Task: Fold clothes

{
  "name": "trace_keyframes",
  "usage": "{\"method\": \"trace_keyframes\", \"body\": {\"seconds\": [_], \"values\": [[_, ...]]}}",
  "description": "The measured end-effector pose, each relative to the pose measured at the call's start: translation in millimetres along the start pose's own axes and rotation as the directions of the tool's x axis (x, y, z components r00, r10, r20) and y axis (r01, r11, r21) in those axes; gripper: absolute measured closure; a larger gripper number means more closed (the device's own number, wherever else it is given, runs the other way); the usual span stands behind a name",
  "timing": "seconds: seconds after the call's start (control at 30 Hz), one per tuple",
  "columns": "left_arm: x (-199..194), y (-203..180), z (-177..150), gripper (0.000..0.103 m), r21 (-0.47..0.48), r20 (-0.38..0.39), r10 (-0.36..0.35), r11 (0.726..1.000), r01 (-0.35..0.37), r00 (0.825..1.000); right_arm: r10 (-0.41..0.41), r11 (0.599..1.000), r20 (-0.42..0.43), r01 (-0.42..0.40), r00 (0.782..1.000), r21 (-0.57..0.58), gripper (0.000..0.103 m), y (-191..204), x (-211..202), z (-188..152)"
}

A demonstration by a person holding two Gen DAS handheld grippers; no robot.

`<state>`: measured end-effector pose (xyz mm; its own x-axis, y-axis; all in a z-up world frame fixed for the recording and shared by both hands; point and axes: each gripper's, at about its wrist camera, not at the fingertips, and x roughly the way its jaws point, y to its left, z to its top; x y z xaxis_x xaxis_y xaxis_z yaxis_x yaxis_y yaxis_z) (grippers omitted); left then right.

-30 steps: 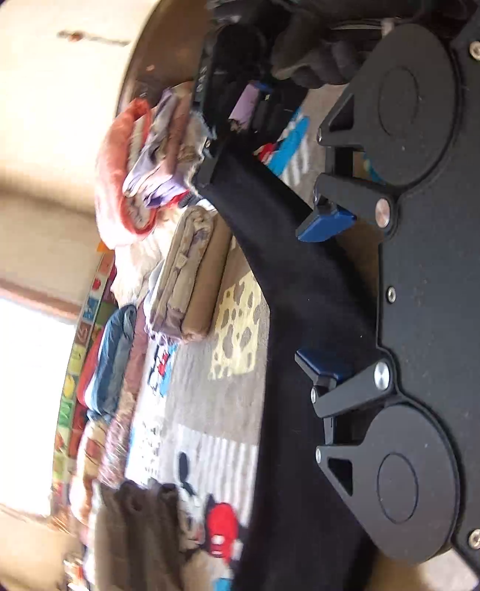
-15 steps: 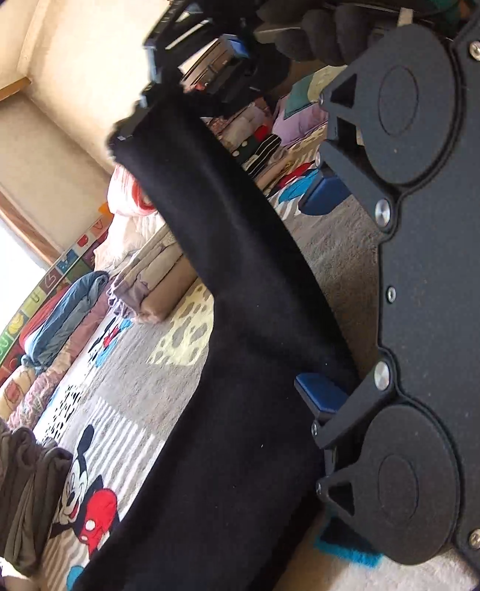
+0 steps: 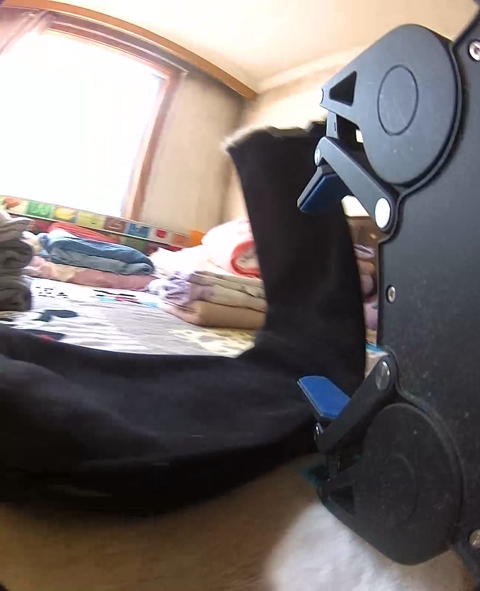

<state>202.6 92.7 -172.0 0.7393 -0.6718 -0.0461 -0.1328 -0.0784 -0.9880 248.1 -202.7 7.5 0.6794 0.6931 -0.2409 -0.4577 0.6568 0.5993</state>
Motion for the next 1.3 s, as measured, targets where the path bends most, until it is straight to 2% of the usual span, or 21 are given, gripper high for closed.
{"method": "trace_keyframes", "body": {"seconds": [0.1,0.17,0.3,0.43,0.5,0.6,0.67,0.7,0.77,0.8,0.87,0.9,0.97,1.0,1.03,1.07,1.13,1.17,1.27,1.3], "values": [[9.6,-5.8,9.5,0.003,-0.037,-0.02,-0.005,0.999,0.004,1.0,-0.018,1.0,0.001,0.018,1.0,-0.014,0.087,13.7,4.4,-2.8],[28.2,-15.6,12.4,0.001,-0.001,-0.057,0.031,1.0,-0.031,0.998,-0.031,1.0,0.026,0.031,0.999,0.002,0.087,11.1,-5.9,-3.9],[53.4,-31.8,14.2,0.0,0.065,-0.064,0.088,0.994,-0.084,0.994,-0.052,0.997,0.105,0.046,0.993,0.064,0.087,-11.5,-32.5,-7.1],[78.8,-45.1,11.7,0.0,0.126,-0.084,0.194,0.975,-0.183,0.977,-0.055,0.988,0.2,0.025,0.978,0.152,0.087,-46.5,-59.2,-18.2],[86.0,-56.7,4.4,0.0,0.184,-0.093,0.282,0.947,-0.262,0.955,-0.051,0.978,0.251,-0.003,0.967,0.21,0.087,-68.0,-71.2,-27.0],[70.4,-67.3,-11.6,0.001,0.249,-0.032,0.366,0.904,-0.347,0.93,-0.04,0.956,0.301,-0.051,0.953,0.29,0.087,-95.7,-83.0,-43.1],[58.4,-74.0,-23.8,0.001,0.336,0.037,0.433,0.843,-0.419,0.901,-0.027,0.947,0.316,-0.077,0.948,0.312,0.087,-108.1,-86.0,-50.9],[60.5,-77.9,-25.5,0.001,0.366,0.04,0.427,0.835,-0.411,0.903,-0.014,0.942,0.326,-0.096,0.945,0.32,0.087,-113.7,-87.1,-53.9],[74.6,-81.9,-23.3,0.001,0.376,-0.004,0.382,0.857,-0.353,0.924,0.008,0.929,0.342,-0.133,0.94,0.345,0.087,-124.8,-87.7,-57.2],[82.5,-82.5,-21.6,0.001,0.364,-0.028,0.369,0.869,-0.335,0.929,0.016,0.922,0.349,-0.149,0.937,0.357,0.087,-129.9,-87.5,-58.5],[106.7,-81.1,-20.0,0.001,0.375,-0.032,0.385,0.86,-0.346,0.922,0.028,0.911,0.364,-0.174,0.931,0.374,0.087,-138.2,-87.6,-60.5],[117.5,-74.4,-18.6,0.001,0.376,-0.027,0.406,0.851,-0.367,0.914,0.036,0.905,0.373,-0.189,0.927,0.382,0.087,-141.3,-87.6,-61.7],[140.0,-54.3,-14.3,0.001,0.377,-0.029,0.476,0.82,-0.432,0.879,0.05,0.889,0.396,-0.222,0.917,0.401,0.087,-146.2,-87.0,-64.0],[144.3,-51.7,-14.2,0.001,0.382,-0.029,0.493,0.809,-0.446,0.87,0.058,0.88,0.406,-0.238,0.912,0.41,0.087,-148.1,-86.6,-65.9],[141.5,-57.3,-16.4,0.001,0.381,-0.027,0.49,0.811,-0.444,0.872,0.064,0.873,0.413,-0.251,0.909,0.419,0.086,-150.1,-86.0,-67.9],[137.9,-62.7,-18.3,0.001,0.366,-0.029,0.475,0.824,-0.433,0.88,0.068,0.866,0.418,-0.262,0.906,0.427,0.087,-151.9,-85.3,-70.1],[136.6,-67.2,-19.9,0.001,0.324,-0.055,0.424,0.864,-0.386,0.904,0.079,0.849,0.437,-0.291,0.896,0.442,0.087,-154.5,-85.2,-75.0],[138.9,-66.2,-19.9,0.001,0.313,-0.055,0.423,0.867,-0.387,0.904,0.08,0.843,0.445,-0.299,0.892,0.448,0.087,-155.9,-85.3,-77.0],[153.2,-49.8,-15.0,0.001,0.308,-0.027,0.487,0.835,-0.456,0.873,0.082,0.83,0.46,-0.316,0.884,0.459,0.087,-158.4,-85.5,-80.6],[153.3,-51.4,-14.9,0.001,0.302,-0.021,0.489,0.835,-0.461,0.872,0.083,0.827,0.462,-0.32,0.883,0.462,0.086,-158.5,-85.5,-81.4]]}}
